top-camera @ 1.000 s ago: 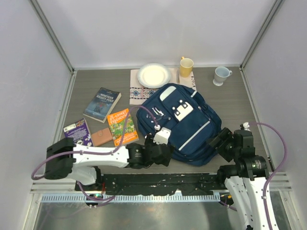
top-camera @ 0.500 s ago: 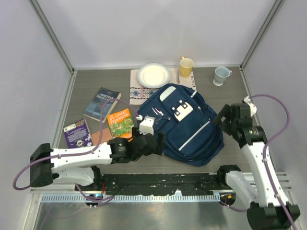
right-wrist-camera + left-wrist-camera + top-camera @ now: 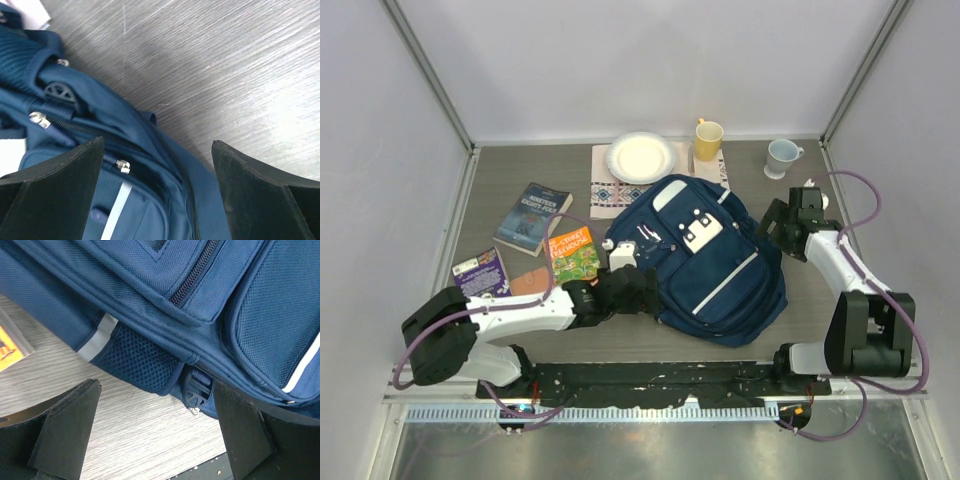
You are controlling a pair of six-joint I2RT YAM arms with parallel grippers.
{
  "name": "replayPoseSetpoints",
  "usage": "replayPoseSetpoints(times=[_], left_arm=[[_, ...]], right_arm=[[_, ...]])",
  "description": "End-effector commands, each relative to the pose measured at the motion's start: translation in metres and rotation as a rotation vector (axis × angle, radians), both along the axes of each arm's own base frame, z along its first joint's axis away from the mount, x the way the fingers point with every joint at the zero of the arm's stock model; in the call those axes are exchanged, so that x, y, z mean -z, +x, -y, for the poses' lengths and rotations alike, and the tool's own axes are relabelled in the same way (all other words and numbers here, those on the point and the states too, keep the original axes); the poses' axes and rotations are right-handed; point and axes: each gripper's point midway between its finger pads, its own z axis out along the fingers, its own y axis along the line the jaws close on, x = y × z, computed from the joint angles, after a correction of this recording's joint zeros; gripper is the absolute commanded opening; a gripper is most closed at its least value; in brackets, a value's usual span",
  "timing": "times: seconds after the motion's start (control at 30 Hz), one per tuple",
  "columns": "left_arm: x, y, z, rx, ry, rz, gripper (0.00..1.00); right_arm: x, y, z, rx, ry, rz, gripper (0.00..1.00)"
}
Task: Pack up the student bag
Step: Unzip the student bag at the center of the board.
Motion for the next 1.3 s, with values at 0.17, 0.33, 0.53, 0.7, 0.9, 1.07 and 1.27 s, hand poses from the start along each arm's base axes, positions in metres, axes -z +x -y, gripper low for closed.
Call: replayPoseSetpoints(times=[0.17, 0.33, 0.53, 0.7, 0.9, 1.07, 1.27], left_arm=[[0.003, 0.01, 0.046, 0.027, -0.156, -0.031, 0.96], [0.002, 0.013, 0.057, 0.041, -0.197, -0.014, 0.56], [-0.012, 0.018, 0.066, 0.076, -0.213, 0.023, 0.02], [-0.037, 0.02, 0.068, 0.117, -0.217, 0.083, 0.0], [-0.102, 0.026, 0.064, 0.178, -0.129, 0.273, 0.0], [-0.164, 0.034, 0.075, 0.25, -0.072, 0.401, 0.0], [-0.196, 0.053, 0.082, 0.262, 0.033, 0.484, 0.0]], right_arm=[[0.034, 0.016, -0.02, -0.084, 0.113, -0.015, 0.78], [0.024, 0.005, -0.038, -0.134, 0.194, 0.029, 0.37], [0.011, -0.012, -0.043, -0.15, 0.213, 0.07, 0.01], [0.0, -0.022, -0.048, -0.129, 0.252, 0.105, 0.01], [-0.031, -0.033, -0.046, -0.1, 0.247, 0.24, 0.01], [-0.053, -0.039, -0.04, -0.047, 0.237, 0.326, 0.01], [-0.08, -0.032, -0.05, -0.052, 0.311, 0.401, 0.01]])
